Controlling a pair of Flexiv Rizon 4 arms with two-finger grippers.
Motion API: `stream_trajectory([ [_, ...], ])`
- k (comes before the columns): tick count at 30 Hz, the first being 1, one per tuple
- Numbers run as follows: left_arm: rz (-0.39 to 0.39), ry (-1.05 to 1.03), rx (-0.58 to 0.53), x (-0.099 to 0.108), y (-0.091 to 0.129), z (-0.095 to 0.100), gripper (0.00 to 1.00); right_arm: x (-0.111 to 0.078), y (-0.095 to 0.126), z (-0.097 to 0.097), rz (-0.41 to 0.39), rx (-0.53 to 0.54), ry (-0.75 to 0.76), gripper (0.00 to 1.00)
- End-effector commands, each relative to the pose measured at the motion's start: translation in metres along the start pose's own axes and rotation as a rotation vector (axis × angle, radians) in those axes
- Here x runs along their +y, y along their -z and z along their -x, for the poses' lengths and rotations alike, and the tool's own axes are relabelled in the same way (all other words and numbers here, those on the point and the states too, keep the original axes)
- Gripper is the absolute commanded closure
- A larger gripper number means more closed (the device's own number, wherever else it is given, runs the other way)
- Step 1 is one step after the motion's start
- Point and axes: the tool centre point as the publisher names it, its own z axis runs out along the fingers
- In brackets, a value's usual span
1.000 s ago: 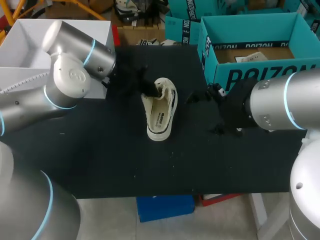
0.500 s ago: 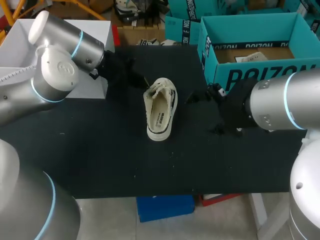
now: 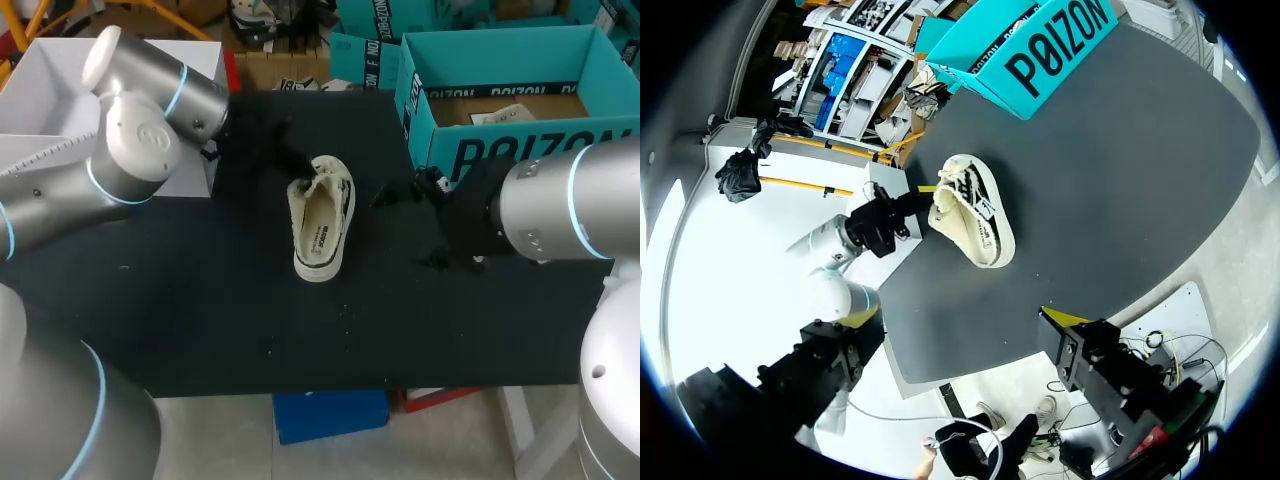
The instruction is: Take the shoe out of the shoebox, open the shoe tongue, remove and reinsert the insole, then place the shoe into the shoebox
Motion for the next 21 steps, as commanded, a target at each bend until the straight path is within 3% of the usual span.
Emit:
stream_trajectory([
  [1,-0.008,-0.009,0.002,0.008,-0.01,0.008,1.0,-0.005,-0.006,-0.002,0.112,-0.002,-0.004,0.0],
  [9,-0.014,-0.031,-0.003,-0.001,-0.008,0.012,1.0,-0.005,-0.006,-0.002,0.112,-0.002,-0.004,0.0],
  [21,-0.019,-0.01,0.019,-0.017,0.001,-0.016,1.0,-0.005,-0.006,-0.002,0.112,-0.002,-0.004,0.0],
])
